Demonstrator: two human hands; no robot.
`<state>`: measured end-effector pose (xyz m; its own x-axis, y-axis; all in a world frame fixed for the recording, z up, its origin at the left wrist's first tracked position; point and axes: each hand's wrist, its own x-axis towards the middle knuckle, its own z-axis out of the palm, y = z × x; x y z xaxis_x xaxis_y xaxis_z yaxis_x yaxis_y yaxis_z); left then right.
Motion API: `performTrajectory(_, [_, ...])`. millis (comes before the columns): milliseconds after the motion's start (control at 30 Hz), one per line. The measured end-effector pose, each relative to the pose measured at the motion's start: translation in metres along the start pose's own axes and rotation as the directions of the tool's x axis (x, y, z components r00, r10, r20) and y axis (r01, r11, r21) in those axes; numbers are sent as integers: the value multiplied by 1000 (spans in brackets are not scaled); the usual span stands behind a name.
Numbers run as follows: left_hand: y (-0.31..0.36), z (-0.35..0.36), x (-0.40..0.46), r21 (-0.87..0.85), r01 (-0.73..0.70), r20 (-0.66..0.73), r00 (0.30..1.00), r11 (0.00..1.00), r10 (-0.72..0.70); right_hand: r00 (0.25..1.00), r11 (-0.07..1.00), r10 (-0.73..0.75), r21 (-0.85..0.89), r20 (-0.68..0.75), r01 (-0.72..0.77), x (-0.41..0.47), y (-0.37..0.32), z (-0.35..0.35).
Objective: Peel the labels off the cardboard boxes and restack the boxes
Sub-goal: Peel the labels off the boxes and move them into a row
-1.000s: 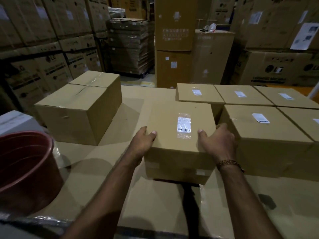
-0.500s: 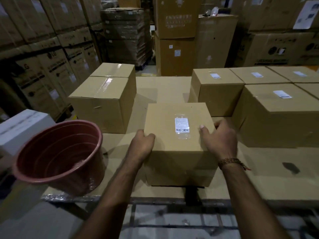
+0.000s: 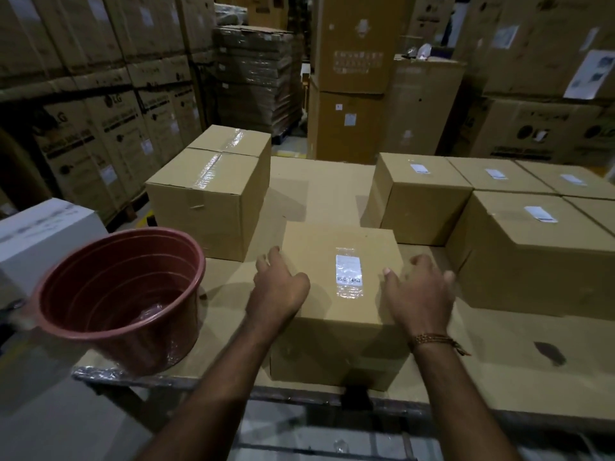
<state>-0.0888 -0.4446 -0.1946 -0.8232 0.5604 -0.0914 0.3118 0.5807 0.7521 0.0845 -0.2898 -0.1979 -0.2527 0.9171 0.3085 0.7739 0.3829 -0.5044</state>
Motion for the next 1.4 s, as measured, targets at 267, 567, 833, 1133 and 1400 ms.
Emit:
performTrajectory(267, [20,13,32,290,-313,122,949,904,289,925,933,-359,68,128,353,31,-25,16])
performTrajectory(567, [12,30,33,505,-335,147,941,795,304,877,891,-449,12,174,454,32,-26,37])
performTrajectory(833, [10,33,30,538,-345,131,936,769,328,913,918,-387,148,129,369,37,-21,42])
performTrajectory(1133, [11,32,29,555,-354,127,931,753,343,982,972,-178,165,67,165,48,-31,54])
performTrajectory(1400, [11,33,29,550,-351,121,931,758,344,965,947,-257,211,48,242,46,-27,54])
